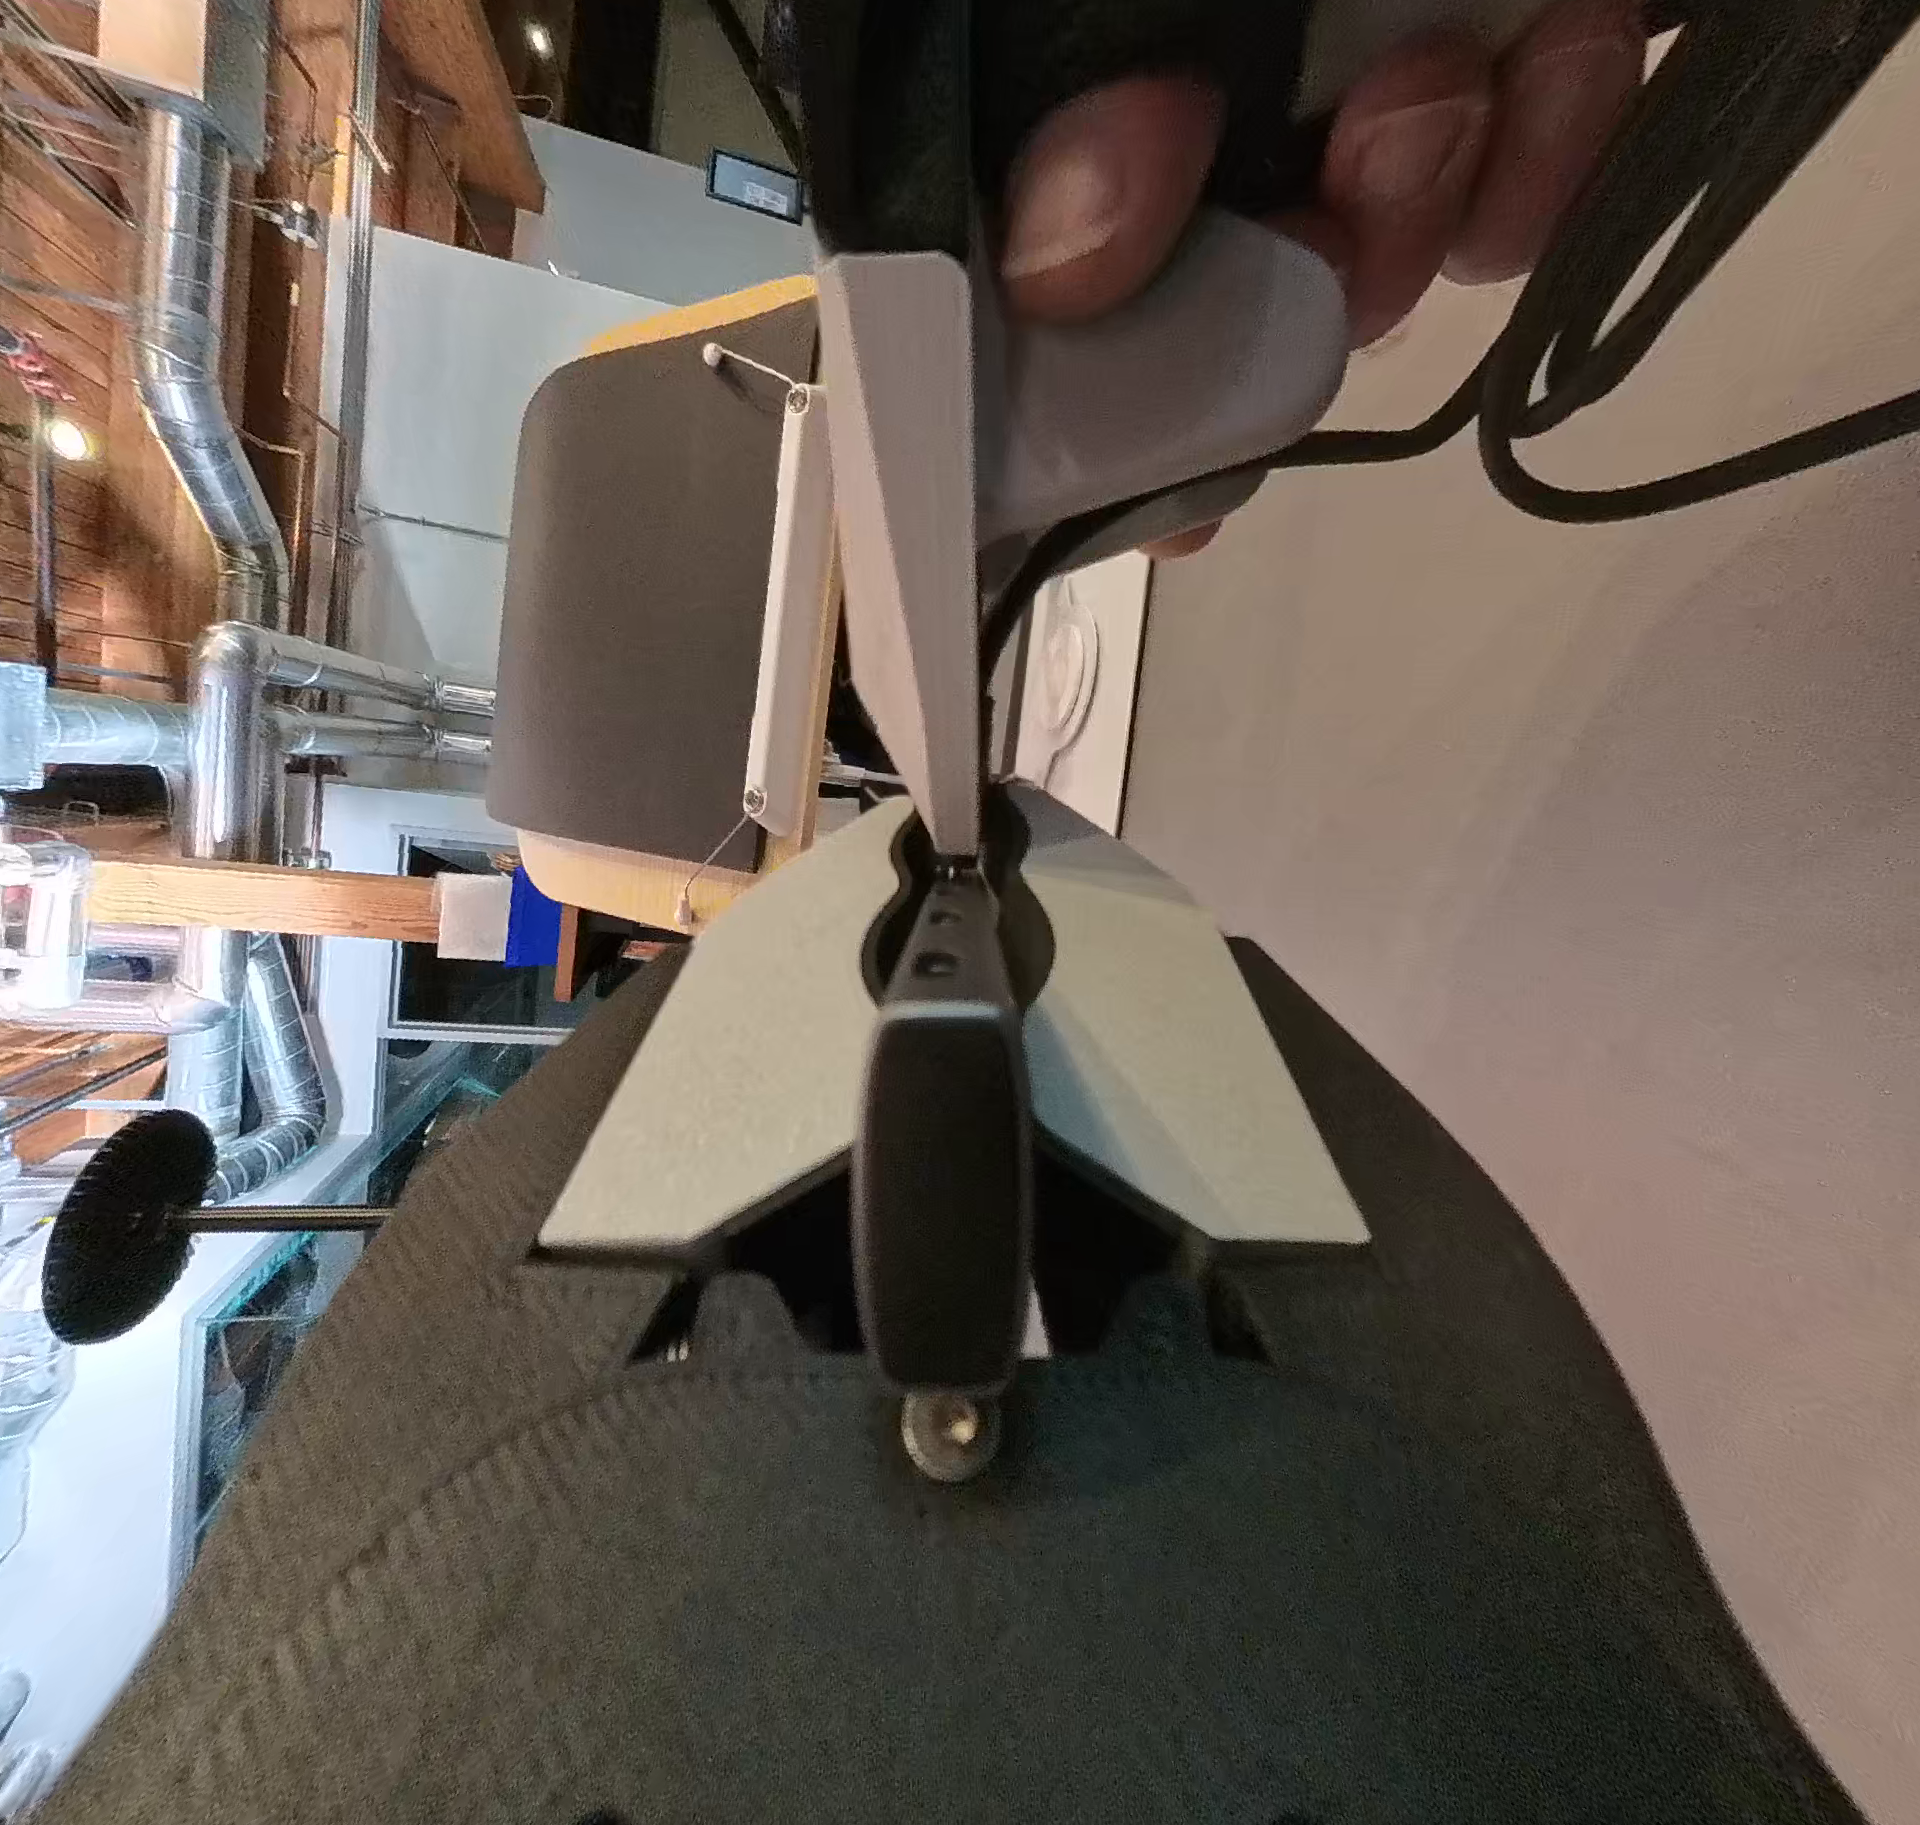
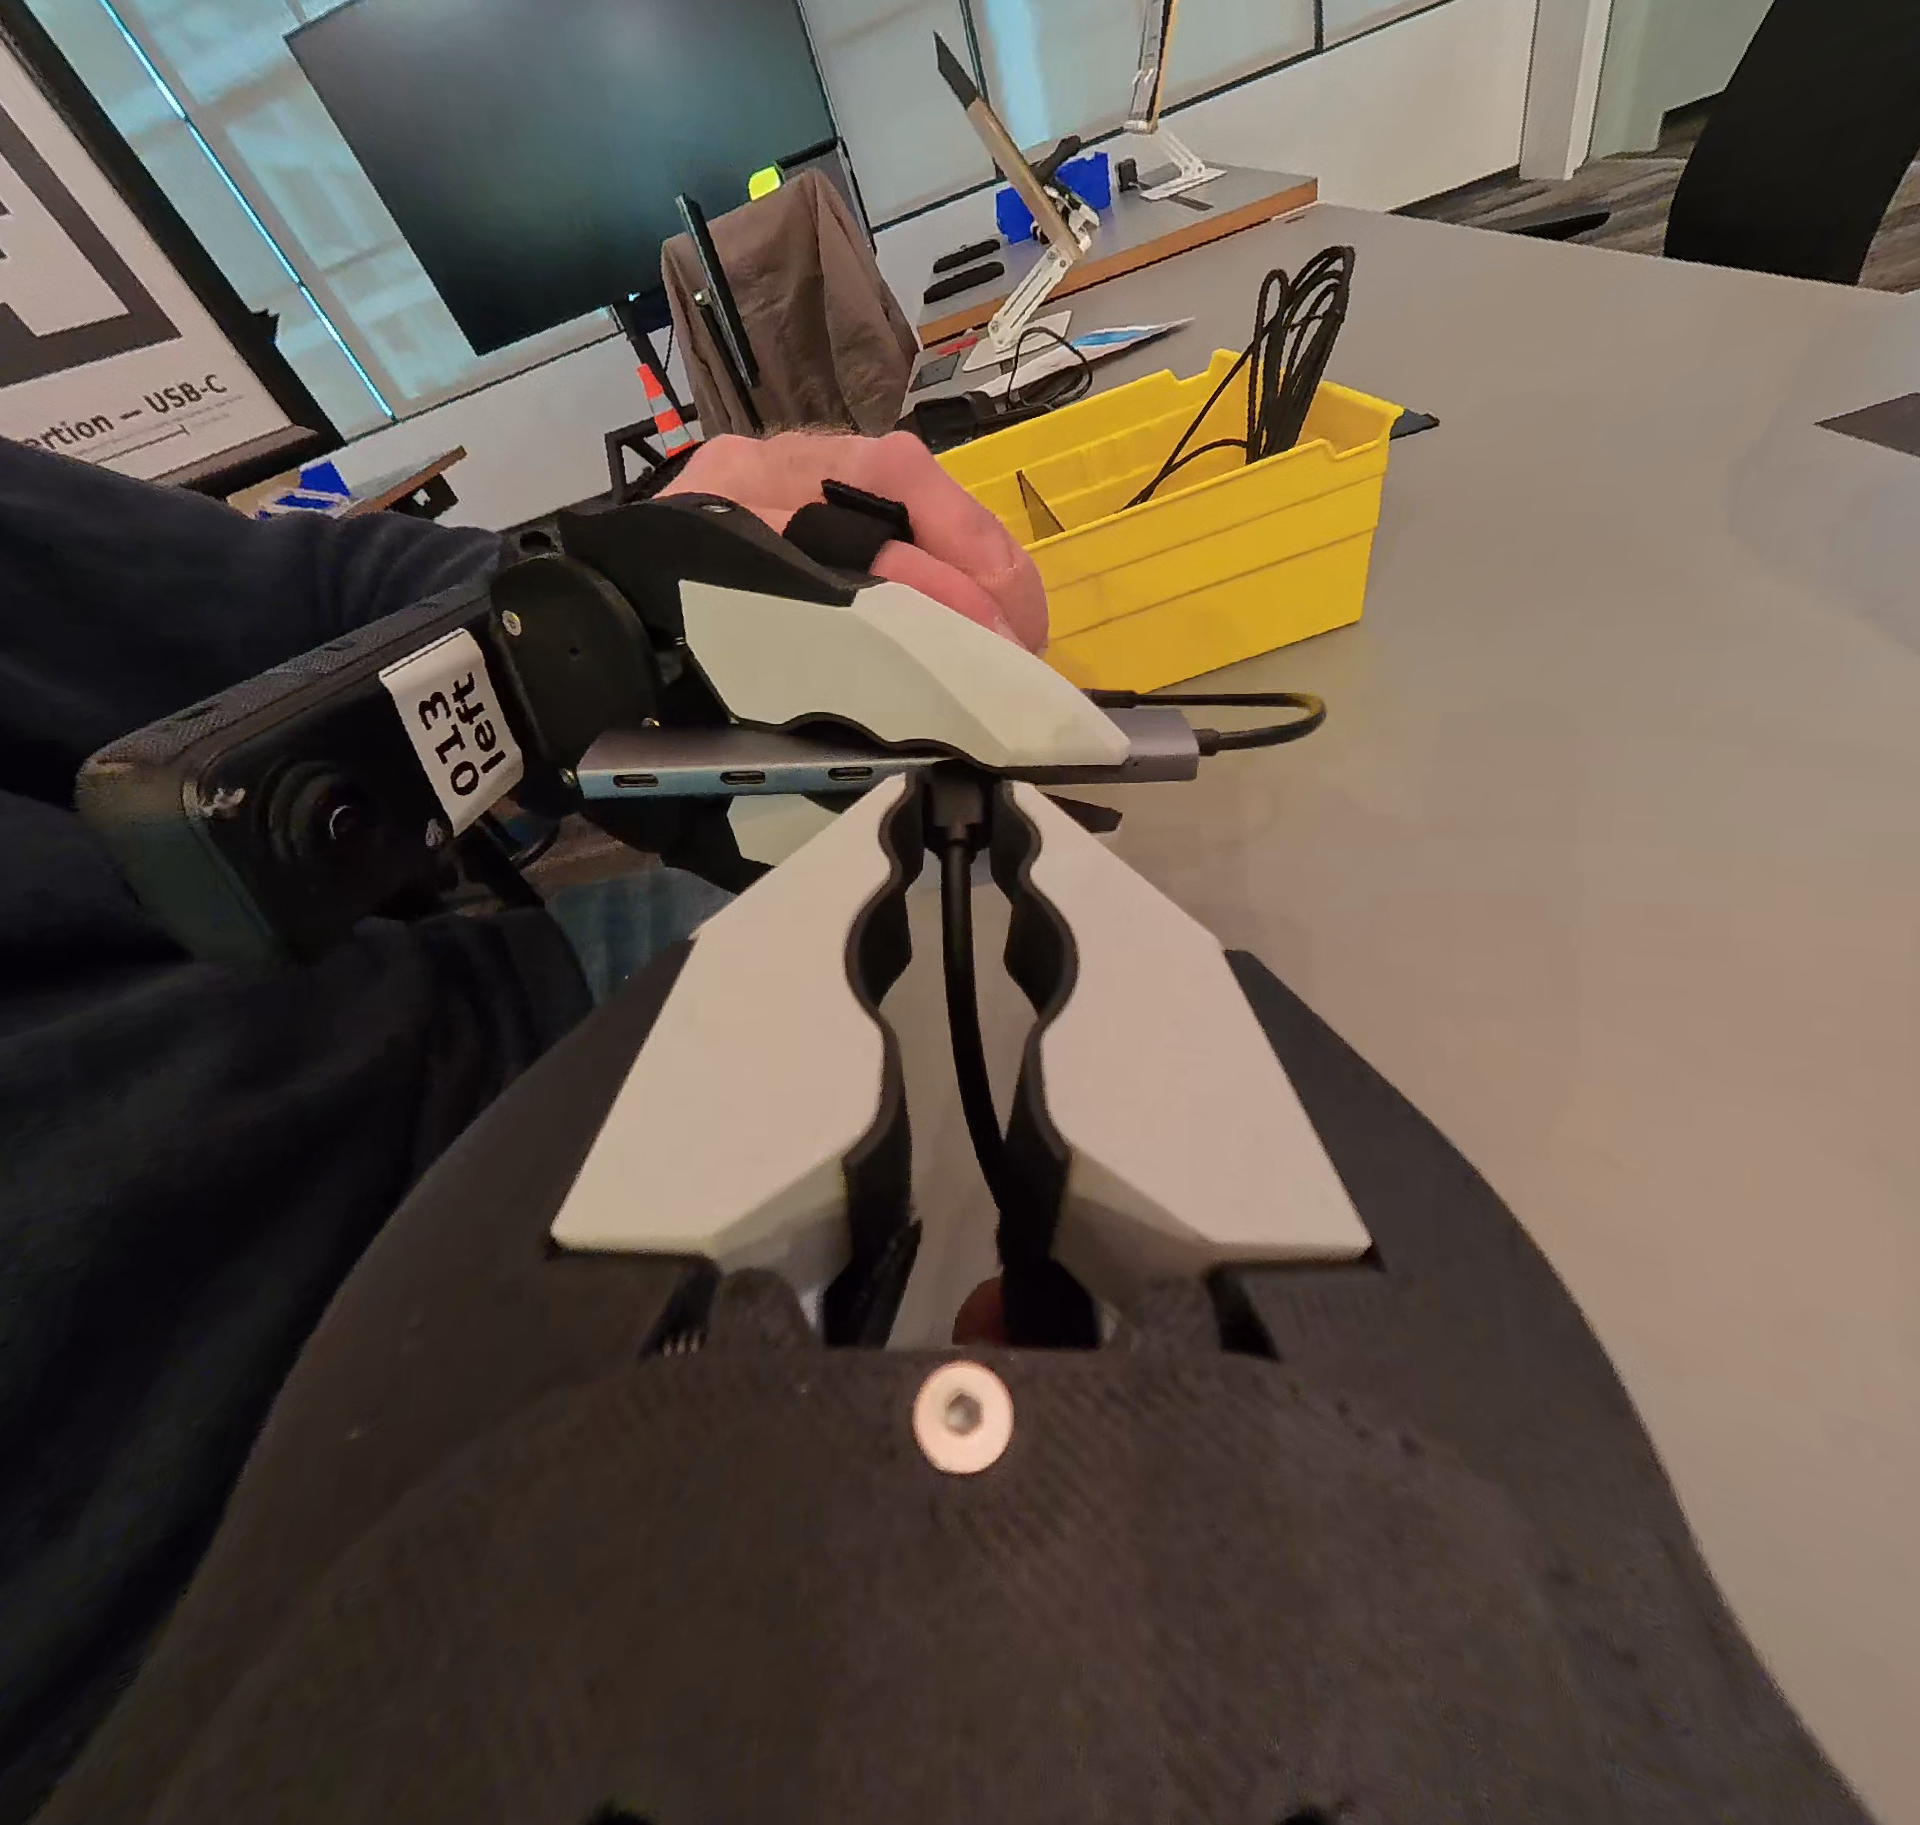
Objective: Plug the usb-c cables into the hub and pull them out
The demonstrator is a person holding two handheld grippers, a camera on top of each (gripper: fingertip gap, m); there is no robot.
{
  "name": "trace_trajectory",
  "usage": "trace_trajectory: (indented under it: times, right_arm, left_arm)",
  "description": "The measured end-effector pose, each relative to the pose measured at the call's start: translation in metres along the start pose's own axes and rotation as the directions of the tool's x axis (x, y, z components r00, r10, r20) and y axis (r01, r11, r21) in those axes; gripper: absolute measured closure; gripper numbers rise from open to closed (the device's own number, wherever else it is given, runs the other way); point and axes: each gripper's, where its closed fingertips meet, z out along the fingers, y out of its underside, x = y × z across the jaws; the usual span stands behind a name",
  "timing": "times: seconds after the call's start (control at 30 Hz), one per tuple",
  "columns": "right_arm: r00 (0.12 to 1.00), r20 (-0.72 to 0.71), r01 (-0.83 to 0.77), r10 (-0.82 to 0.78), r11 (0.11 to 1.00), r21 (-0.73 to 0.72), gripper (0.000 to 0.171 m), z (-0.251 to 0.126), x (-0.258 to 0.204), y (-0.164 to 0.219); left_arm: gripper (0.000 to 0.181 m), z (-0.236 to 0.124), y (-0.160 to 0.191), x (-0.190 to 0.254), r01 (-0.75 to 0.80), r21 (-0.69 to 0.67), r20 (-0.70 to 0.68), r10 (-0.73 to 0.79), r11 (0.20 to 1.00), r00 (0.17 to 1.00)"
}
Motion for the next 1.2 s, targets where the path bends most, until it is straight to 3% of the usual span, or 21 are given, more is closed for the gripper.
trace_trajectory:
  times: [0.47,0.7,0.83,0.93,1.03,1.1,1.2]
  right_arm:
    - [0.996,0.024,0.086,-0.087,0.996,0.035,0.162,-0.007,-0.008,-0.007]
    - [0.977,-0.152,0.157,-0.150,0.987,0.034,0.162,-0.004,-0.012,-0.012]
    - [0.978,-0.127,0.171,-0.167,0.985,0.022,0.161,-0.008,-0.018,-0.011]
    - [0.987,-0.162,0.051,-0.022,0.982,0.180,0.163,-0.063,0.013,-0.034]
    - [0.975,-0.212,0.094,-0.068,0.989,0.116,0.162,-0.072,0.023,-0.034]
    - [0.972,-0.218,0.118,-0.092,0.987,0.105,0.162,-0.059,0.017,-0.039]
    - [0.938,-0.296,0.197,-0.180,0.980,0.027,0.162,-0.051,0.016,-0.039]
  left_arm:
    - [0.172,-0.003,-0.009,-0.005,0.092,0.021,-0.052,-0.091,0.996,0.995]
    - [0.171,-0.008,-0.007,-0.010,0.152,0.005,-0.041,-0.152,0.988,0.988]
    - [0.172,-0.013,-0.013,-0.010,0.133,0.014,-0.042,-0.132,0.991,0.990]
    - [0.172,-0.021,0.034,-0.027,0.188,-0.097,0.009,-0.188,0.977,0.982]
    - [0.172,-0.037,0.013,-0.063,0.191,-0.038,0.051,-0.189,0.981,0.981]
    - [0.172,-0.031,0.005,-0.056,0.160,-0.044,-0.004,-0.160,0.986,0.987]
    - [0.172,-0.022,0.027,-0.033,0.137,-0.108,-0.053,-0.144,0.985,0.988]
